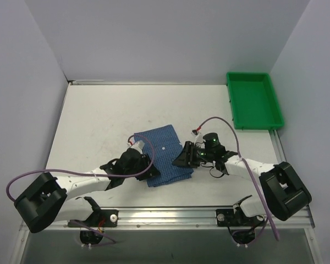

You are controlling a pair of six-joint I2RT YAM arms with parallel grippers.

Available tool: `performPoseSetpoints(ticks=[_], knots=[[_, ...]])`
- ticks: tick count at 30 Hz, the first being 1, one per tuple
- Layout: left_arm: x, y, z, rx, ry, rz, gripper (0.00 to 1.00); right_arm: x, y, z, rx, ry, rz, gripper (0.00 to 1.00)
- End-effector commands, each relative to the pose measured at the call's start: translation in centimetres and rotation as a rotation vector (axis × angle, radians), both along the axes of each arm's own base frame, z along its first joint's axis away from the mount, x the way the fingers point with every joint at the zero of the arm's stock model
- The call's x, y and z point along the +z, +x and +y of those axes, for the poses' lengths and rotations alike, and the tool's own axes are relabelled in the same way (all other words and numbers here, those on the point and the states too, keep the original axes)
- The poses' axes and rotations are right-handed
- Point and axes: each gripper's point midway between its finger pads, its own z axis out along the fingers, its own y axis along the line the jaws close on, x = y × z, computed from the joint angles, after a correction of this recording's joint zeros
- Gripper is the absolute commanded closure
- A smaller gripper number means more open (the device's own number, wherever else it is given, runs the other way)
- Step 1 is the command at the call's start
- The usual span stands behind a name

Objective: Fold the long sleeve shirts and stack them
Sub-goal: Fold the shirt

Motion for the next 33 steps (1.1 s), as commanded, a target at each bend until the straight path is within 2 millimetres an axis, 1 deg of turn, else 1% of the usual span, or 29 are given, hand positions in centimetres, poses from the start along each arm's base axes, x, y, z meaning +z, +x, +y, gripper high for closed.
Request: performPoseSetpoints(ticks=[1,2,3,4,5,7,8,9,10,11,12,13,14,15,16,17,19,20,22,23,24,25,26,27,28,30,31,33], knots=[[-3.4,-2.6,1.8,0.035,0.015,0.121,0.58,-1.5,-1.6,-1.5,0.000,-0.047,0.011,0.58],[-3.9,-2.8,2.1,0.060,0.008,0.147,0.58,-2.4,-1.6,-2.3,-0.025,-0.072,0.019,0.58],[-4.4,-3.0,2.4,0.074,0.010,0.159,0.58,-3.6,-2.1,-3.2,-0.041,-0.097,0.041,0.58],[-5.6,-3.7,3.2,0.084,0.026,0.184,0.59,-4.3,-2.1,-3.8,-0.062,-0.117,0.047,0.58],[-5.7,-3.5,3.3,0.103,0.009,0.192,0.59,-4.8,-2.0,-4.3,-0.077,-0.127,0.054,0.58],[-6.0,-3.4,3.5,0.112,0.011,0.207,0.60,-5.6,-2.5,-4.8,-0.077,-0.142,0.065,0.58],[-6.2,-3.5,3.8,0.114,0.025,0.218,0.60,-5.6,-2.7,-5.0,-0.077,-0.147,0.069,0.58],[-6.1,-3.2,4.0,0.123,0.029,0.218,0.60,-5.5,-2.7,-5.0,-0.069,-0.152,0.060,0.58],[-5.4,-2.7,3.7,0.120,0.023,0.208,0.60,-5.4,-2.9,-5.3,-0.070,-0.176,0.074,0.58],[-5.3,-2.8,4.1,0.121,0.052,0.207,0.60,-4.5,-2.6,-5.4,-0.068,-0.182,0.041,0.58],[-4.9,-2.7,4.3,0.119,0.066,0.202,0.60,-4.0,-2.5,-5.5,-0.046,-0.210,0.004,0.58],[-4.1,-2.3,4.2,0.120,0.071,0.179,0.60,-4.2,-3.3,-6.4,-0.040,-0.273,0.028,0.58],[-3.3,-2.0,4.8,0.127,0.115,0.157,0.57,-2.3,-1.7,-6.7,-0.072,-0.305,-0.054,0.58],[-2.5,-1.4,5.1,0.146,0.137,0.125,0.55,-1.6,-1.2,-7.1,-0.082,-0.335,-0.088,0.58],[-1.9,-1.3,5.4,0.154,0.163,0.095,0.54,-1.4,-1.1,-7.9,-0.084,-0.382,-0.104,0.58],[-0.7,-0.6,6.1,0.185,0.194,0.054,0.53,-0.9,-0.5,-9.2,-0.132,-0.453,-0.118,0.58],[0.1,0.0,6.8,0.218,0.222,0.027,0.50,-0.8,-0.2,-10.5,-0.157,-0.527,-0.114,0.59],[0.6,0.4,7.1,0.235,0.242,0.017,0.50,-0.6,0.3,-10.6,-0.164,-0.549,-0.115,0.58],[0.9,1.1,7.3,0.249,0.266,-0.003,0.49,-0.9,0.3,-10.4,-0.145,-0.559,-0.090,0.59],[0.3,1.2,7.3,0.245,0.295,0.007,0.49,-1.7,0.2,-10.2,-0.127,-0.565,-0.056,0.59],[0.5,1.7,7.1,0.243,0.303,0.002,0.49,-1.8,0.2,-9.8,-0.114,-0.561,-0.045,0.59],[0.1,1.9,7.1,0.239,0.322,0.008,0.49,-2.0,0.0,-9.3,-0.093,-0.566,-0.043,0.61],[-1.0,2.2,7.4,0.238,0.362,0.033,0.49,-2.9,-0.2,-9.1,-0.074,-0.586,-0.019,0.62],[-1.3,2.5,7.3,0.235,0.375,0.042,0.49,-3.1,-0.3,-8.9,-0.061,-0.593,-0.015,0.62],[-2.2,2.8,7.4,0.228,0.408,0.057,0.50,-3.4,-0.4,-8.5,-0.044,-0.595,-0.012,0.63],[-2.8,3.4,7.5,0.231,0.430,0.067,0.54,-4.5,-1.3,-7.4,0.009,-0.603,0.003,0.65],[-3.6,3.5,7.6,0.217,0.451,0.079,0.56,-5.2,-1.6,-7.0,0.025,-0.605,0.019,0.66],[-4.0,4.2,8.1,0.226,0.463,0.091,0.59,-5.9,-2.4,-6.0,0.056,-0.592,0.030,0.73]])
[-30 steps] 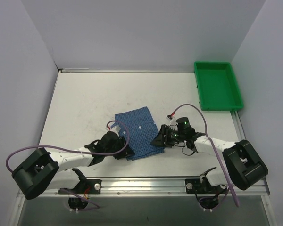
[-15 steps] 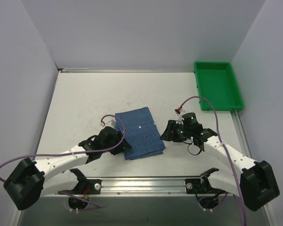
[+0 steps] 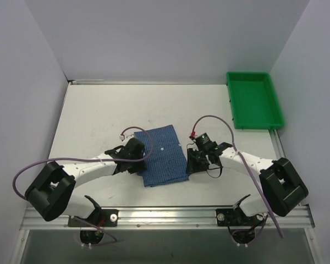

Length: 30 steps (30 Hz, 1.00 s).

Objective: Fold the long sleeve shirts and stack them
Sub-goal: Fold the shirt

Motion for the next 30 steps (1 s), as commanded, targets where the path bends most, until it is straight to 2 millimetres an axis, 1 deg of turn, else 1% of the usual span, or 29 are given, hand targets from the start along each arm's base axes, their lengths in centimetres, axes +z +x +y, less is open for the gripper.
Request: performPoseSetpoints(ticks=[1,2,4,5,6,7,8,9,10,11,12,13,14,15,16,17,18,19,20,21,22,23,24,25,26,27,28,29,30], knots=[[0.0,1.8,0.8,-0.026,0.056,-0.013,0.60,-0.6,-0.9,1.5,0.041,0.011,0.027,0.77],[-0.2,2.4,1.6,-0.010,0.066,-0.009,0.62,-0.8,-1.6,2.2,0.066,0.015,0.036,0.80],[-0.1,3.7,2.4,-0.034,0.098,-0.020,0.64,-0.9,-2.3,3.8,0.091,0.037,0.042,0.86],[0.0,4.8,3.4,-0.014,0.104,-0.023,0.64,-0.8,-3.4,5.2,0.139,0.049,0.043,0.87],[0.0,5.6,3.9,-0.016,0.115,-0.024,0.64,-0.5,-3.8,6.7,0.153,0.074,0.046,0.89],[0.6,7.3,4.0,-0.046,0.136,-0.043,0.64,-0.1,-4.0,8.4,0.181,0.098,0.052,0.89],[0.9,8.3,4.3,-0.052,0.147,-0.050,0.63,0.5,-4.2,10.0,0.204,0.122,0.042,0.89],[1.1,9.6,5.4,-0.038,0.165,-0.054,0.62,0.9,-5.6,12.1,0.259,0.139,0.043,0.89],[0.9,10.8,5.9,-0.065,0.204,-0.053,0.60,0.6,-5.8,13.6,0.281,0.147,0.044,0.89],[2.8,13.3,5.7,-0.054,0.197,-0.102,0.59,2.8,-5.4,16.6,0.318,0.203,0.004,0.89],[3.7,14.6,5.7,-0.054,0.190,-0.118,0.57,3.3,-6.2,18.2,0.361,0.219,0.002,0.88],[3.9,15.7,6.4,-0.040,0.188,-0.111,0.57,4.4,-5.7,20.2,0.381,0.244,-0.018,0.87],[6.3,17.6,5.9,-0.033,0.159,-0.166,0.55,4.9,-5.6,20.8,0.392,0.253,-0.021,0.84],[7.9,18.3,5.8,-0.030,0.136,-0.202,0.51,5.3,-5.3,21.2,0.394,0.259,-0.030,0.82],[9.2,18.9,6.1,-0.016,0.131,-0.233,0.48,5.8,-4.6,20.9,0.392,0.250,-0.045,0.78],[10.5,19.2,6.1,-0.013,0.126,-0.266,0.44,6.6,-3.8,20.8,0.384,0.252,-0.072,0.70],[12.6,19.2,6.2,-0.005,0.117,-0.312,0.38,7.5,-3.0,20.1,0.367,0.244,-0.101,0.66],[13.3,19.0,6.4,0.005,0.113,-0.327,0.35,8.1,-1.6,19.2,0.332,0.240,-0.122,0.63],[13.9,18.5,6.5,0.018,0.103,-0.339,0.33,8.3,-0.7,18.3,0.319,0.226,-0.142,0.59],[13.2,17.4,6.8,0.037,0.096,-0.314,0.30,8.0,0.0,16.8,0.291,0.197,-0.149,0.58],[14.4,16.6,7.4,0.064,0.088,-0.338,0.28,8.8,0.7,15.8,0.269,0.202,-0.173,0.57],[14.2,15.7,7.7,0.087,0.086,-0.329,0.27,8.8,2.5,14.0,0.217,0.189,-0.187,0.57],[13.5,14.6,8.1,0.121,0.074,-0.300,0.27,8.2,2.6,12.6,0.201,0.166,-0.173,0.57],[12.8,12.8,8.4,0.132,0.059,-0.281,0.26,8.7,3.1,11.5,0.181,0.167,-0.190,0.57],[11.8,11.6,8.3,0.136,0.042,-0.257,0.26,8.6,4.2,10.1,0.146,0.155,-0.195,0.57],[12.0,10.6,8.1,0.162,-0.003,-0.263,0.26,8.3,4.6,9.1,0.132,0.145,-0.197,0.57],[9.4,8.7,8.2,0.158,0.000,-0.209,0.27,7.7,4.6,8.2,0.117,0.142,-0.177,0.58],[8.7,7.9,7.8,0.155,-0.019,-0.195,0.27,7.3,5.0,7.4,0.097,0.135,-0.170,0.58],[8.5,7.1,7.4,0.169,-0.050,-0.187,0.28,6.8,6.1,5.9,0.044,0.126,-0.163,0.58]])
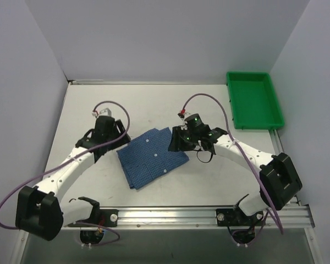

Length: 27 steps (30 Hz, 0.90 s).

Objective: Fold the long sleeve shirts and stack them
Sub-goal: Fold the shirt

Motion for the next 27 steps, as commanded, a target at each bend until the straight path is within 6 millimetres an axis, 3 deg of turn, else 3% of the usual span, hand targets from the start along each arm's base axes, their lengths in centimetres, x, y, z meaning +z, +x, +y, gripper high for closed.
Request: performPoseSetpoints(ticks=[1,3,6,14,19,21,23,24,26,27], knots=[[-5.0,-4.4,-0.6,0.037,-0.065,0.149,0.30,-2.6,-0.2,-3.9,-0.048,-0.074,0.058,0.58],[-6.1,-5.6,-1.0,0.051,-0.092,0.169,0.32,-3.4,1.1,-5.6,-0.108,-0.074,0.068,0.59],[-7.9,-7.3,-1.2,0.056,-0.119,0.206,0.33,-4.9,1.4,-6.8,-0.138,-0.082,0.099,0.59],[-11.0,-10.3,-2.7,0.031,-0.141,0.294,0.33,-8.1,0.2,-6.7,-0.144,-0.075,0.178,0.59],[-11.7,-10.3,-3.1,0.015,-0.143,0.298,0.62,-8.9,-0.3,-6.1,-0.143,-0.037,0.194,0.60],[-11.6,-9.3,-2.5,0.010,-0.089,0.277,0.83,-9.3,-1.1,-5.9,-0.137,-0.025,0.218,0.61],[-12.2,-8.6,-1.1,0.021,-0.030,0.300,0.95,-9.4,-1.7,-5.2,-0.134,-0.003,0.226,0.63],[-11.6,-7.4,-1.0,0.023,-0.033,0.288,1.00,-9.6,-2.3,-5.1,-0.134,0.006,0.242,0.65],[-12.0,-5.9,0.6,0.049,0.000,0.308,1.00,-9.5,-2.9,-3.8,-0.127,0.037,0.248,0.67],[-11.2,-4.4,0.8,0.057,0.002,0.286,1.00,-9.6,-3.3,-3.4,-0.121,0.044,0.250,0.68]])
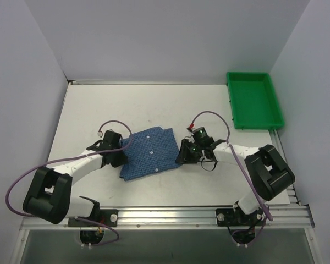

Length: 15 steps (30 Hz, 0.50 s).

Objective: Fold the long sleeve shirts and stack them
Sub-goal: Fold the shirt

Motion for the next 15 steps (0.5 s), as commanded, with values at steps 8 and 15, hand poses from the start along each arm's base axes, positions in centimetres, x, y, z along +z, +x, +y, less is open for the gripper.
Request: performPoseSetpoints(ticks=[8,15], knots=[[4.3,8.9,2.0,-0.095,0.125,-0.082,0.55,1.8,-2.0,3.4,0.017,0.109,0.008,0.61],[12.9,6.6,-1.0,-0.305,0.317,-0.380,0.03,5.0,-1.2,-3.5,-0.099,0.047,-0.102,0.32]])
